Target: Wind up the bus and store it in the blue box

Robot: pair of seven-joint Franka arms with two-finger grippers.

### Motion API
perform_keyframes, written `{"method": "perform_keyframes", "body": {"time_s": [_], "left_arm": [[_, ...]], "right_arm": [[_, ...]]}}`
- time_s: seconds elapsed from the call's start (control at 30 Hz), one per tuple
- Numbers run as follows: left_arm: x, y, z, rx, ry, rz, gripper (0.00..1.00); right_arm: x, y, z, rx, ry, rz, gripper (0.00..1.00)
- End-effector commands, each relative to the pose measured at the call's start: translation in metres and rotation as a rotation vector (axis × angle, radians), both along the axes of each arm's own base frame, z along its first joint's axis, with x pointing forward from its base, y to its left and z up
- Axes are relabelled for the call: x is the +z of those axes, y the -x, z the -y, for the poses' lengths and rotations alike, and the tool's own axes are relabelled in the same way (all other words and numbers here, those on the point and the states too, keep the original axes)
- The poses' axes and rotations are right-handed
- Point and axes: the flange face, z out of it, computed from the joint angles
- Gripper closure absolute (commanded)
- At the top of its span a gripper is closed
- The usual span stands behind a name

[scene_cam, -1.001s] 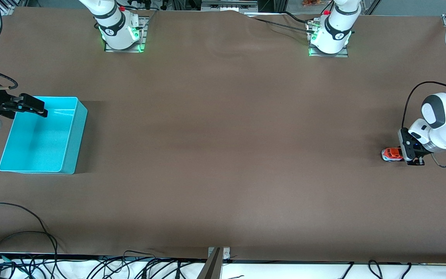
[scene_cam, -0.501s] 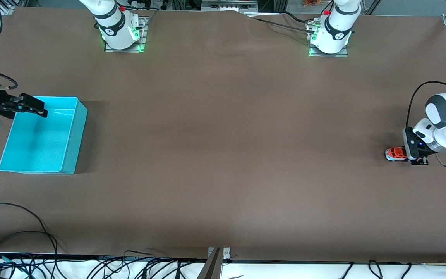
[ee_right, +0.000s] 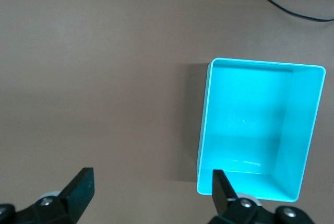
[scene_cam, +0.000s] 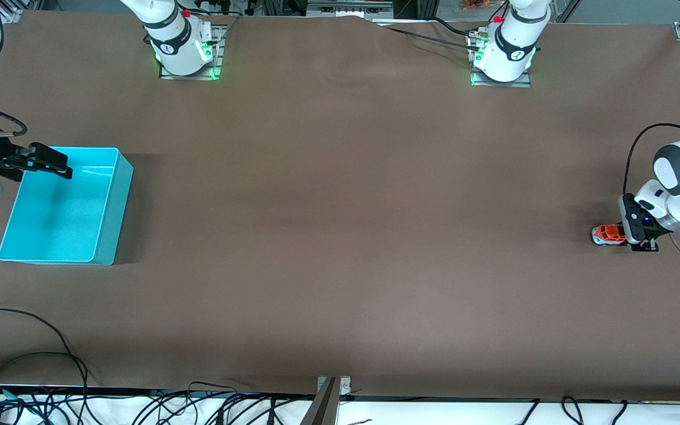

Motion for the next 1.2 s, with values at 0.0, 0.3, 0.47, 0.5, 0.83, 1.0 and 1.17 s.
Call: {"method": "perform_keyframes", "body": {"time_s": [0.0,0.3,0.47,0.5,0.83,1.0,1.17], "left_arm": [[-0.043,0.008,-0.014,-0.022,0.01,-0.031,0.75],[-0.017,-0.01,0.006,-0.183,0.017,0.004,0.0],[0.009,-0.016,0.003,-0.179,0.013,-0.005,0.0],[0.012,-0.018,0.005,-0.176,0.018,-0.006,0.0],[0.041,-0.021,0.011,-0.109,0.036,-0.046,0.0],[0.066,-0.019,0.012,-0.023,0.028,-0.064,0.0],[0.094,-0.024,0.025,0.009,0.01,-0.051,0.0]], "right_arm": [[0.005,0.0,-0.001,0.001,0.017,0.009,0.0],[0.005,0.0,-0.001,0.001,0.017,0.012,0.0],[0.005,-0.001,-0.001,0.004,0.017,0.017,0.0],[0.005,-0.001,-0.001,0.004,0.017,0.017,0.0],[0.006,-0.001,-0.001,0.004,0.017,0.018,0.0],[0.005,-0.001,-0.001,0.004,0.017,0.017,0.0],[0.003,-0.002,-0.001,0.004,0.017,0.014,0.0]]}}
